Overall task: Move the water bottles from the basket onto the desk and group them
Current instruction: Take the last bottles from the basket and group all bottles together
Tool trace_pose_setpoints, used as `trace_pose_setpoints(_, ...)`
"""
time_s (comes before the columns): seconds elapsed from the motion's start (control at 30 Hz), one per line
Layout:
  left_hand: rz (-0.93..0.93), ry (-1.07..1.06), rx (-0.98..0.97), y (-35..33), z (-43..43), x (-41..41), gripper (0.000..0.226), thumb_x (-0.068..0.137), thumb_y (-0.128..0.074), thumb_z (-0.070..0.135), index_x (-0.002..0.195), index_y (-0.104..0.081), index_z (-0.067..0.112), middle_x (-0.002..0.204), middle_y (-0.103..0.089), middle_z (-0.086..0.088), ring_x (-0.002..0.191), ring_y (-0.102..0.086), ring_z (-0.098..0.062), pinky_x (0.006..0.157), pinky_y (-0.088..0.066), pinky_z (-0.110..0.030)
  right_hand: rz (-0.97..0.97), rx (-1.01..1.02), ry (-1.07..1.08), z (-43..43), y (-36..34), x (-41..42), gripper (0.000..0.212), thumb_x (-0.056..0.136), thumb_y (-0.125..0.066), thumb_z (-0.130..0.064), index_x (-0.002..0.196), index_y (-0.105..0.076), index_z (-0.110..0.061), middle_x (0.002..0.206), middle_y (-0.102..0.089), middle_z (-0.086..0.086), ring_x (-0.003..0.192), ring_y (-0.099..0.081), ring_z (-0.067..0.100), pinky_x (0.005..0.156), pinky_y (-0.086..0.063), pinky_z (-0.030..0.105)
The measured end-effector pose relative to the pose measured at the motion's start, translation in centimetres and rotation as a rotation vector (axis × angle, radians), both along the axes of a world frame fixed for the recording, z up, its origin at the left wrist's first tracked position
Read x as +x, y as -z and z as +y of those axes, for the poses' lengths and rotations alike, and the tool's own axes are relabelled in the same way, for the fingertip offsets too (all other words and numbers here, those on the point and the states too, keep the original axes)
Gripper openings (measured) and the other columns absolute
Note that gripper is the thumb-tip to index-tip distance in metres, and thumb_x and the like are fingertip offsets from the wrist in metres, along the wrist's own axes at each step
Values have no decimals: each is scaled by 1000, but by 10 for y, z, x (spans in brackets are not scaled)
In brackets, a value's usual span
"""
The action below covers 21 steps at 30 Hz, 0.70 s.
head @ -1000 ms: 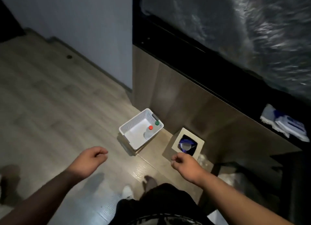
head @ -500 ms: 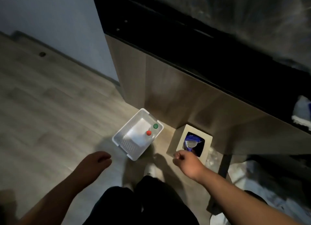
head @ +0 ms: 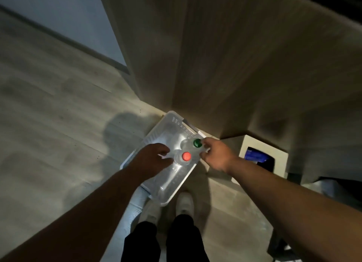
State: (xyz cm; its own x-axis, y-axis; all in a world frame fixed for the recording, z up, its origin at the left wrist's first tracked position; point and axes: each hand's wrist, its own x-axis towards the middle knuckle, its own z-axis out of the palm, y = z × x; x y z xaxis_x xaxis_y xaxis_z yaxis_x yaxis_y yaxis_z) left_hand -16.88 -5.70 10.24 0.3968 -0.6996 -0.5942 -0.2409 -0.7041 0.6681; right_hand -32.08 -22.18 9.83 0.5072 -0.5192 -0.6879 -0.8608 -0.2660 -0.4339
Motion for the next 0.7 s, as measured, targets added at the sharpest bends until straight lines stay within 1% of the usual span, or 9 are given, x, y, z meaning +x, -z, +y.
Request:
trace_pose_setpoints(0.07,-7,90,-28,36,-15,-9,37,77,-77,25,111,-66,13,107,-69,-4,96,-65,-20,84,-50,-26,3,-53,-57,-5,28,9,46,86,-62,-17,131,-54,-18,125,-62,11,111,-61,30,98,-46,29)
trace_pose_setpoints(0.1,-26,138,-46,51,-21,-13,38,77,-75,31,110,-65,17,108,-68,-1,99,-64,-20,87,-50,-32,7,-93,-83,-8,40,14,50,86,-62,-18,135,-51,-18,128,-58,14,116,-58,31,100,-44,29)
trace_pose_setpoints(0.17,-52,217,-54,76,-30,-22,37,77,-71,37,110,-62,21,109,-67,1,100,-63,-18,88,-51,-35,30,-166,-132,-12,62,20,52,86,-61,-21,137,-50,-18,128,-53,16,122,-52,31,102,-41,26)
trace_pose_setpoints(0.23,-69,302,-26,96,-35,-31,36,74,-68,37,106,-57,24,105,-65,-1,99,-63,-21,85,-53,-38,53,-195,-167,-14,82,21,52,84,-62,-21,135,-52,-20,124,-51,15,123,-49,28,103,-39,24)
trace_pose_setpoints(0.3,-102,375,5,113,-37,-35,43,70,-71,38,109,-54,27,106,-60,-1,99,-62,-22,84,-53,-38,84,-169,-175,-13,97,20,55,82,-67,-22,135,-50,-23,128,-50,14,118,-54,29,101,-42,25)
trace_pose_setpoints(0.37,-141,378,-6,124,-40,-35,49,69,-75,36,112,-55,25,109,-59,-2,99,-62,-21,82,-51,-32,68,-169,-170,-14,105,18,56,80,-72,-22,133,-53,-24,127,-57,14,113,-59,32,97,-46,29)
trace_pose_setpoints(0.47,-126,366,-82,130,-44,-32,39,74,-75,25,110,-61,19,113,-62,-2,100,-61,-20,81,-44,-26,-9,-162,-99,-16,111,20,50,76,-78,-18,124,-63,-20,120,-67,10,111,-62,29,96,-49,34)
trace_pose_setpoints(0.6,-76,212,-104,128,-28,-26,23,75,-70,31,95,-58,28,100,-66,6,93,-63,-15,85,-52,-33,-96,-109,39,-15,107,23,35,72,-81,-15,105,-72,-17,102,-73,4,96,-68,22,90,-55,39)
trace_pose_setpoints(0.7,-134,140,-110,102,-16,-18,32,79,-73,33,107,-62,23,110,-66,5,101,-62,-14,88,-46,-24,-154,-68,163,-12,90,22,32,72,-82,-19,102,-72,-22,96,-74,-4,90,-68,15,86,-58,40)
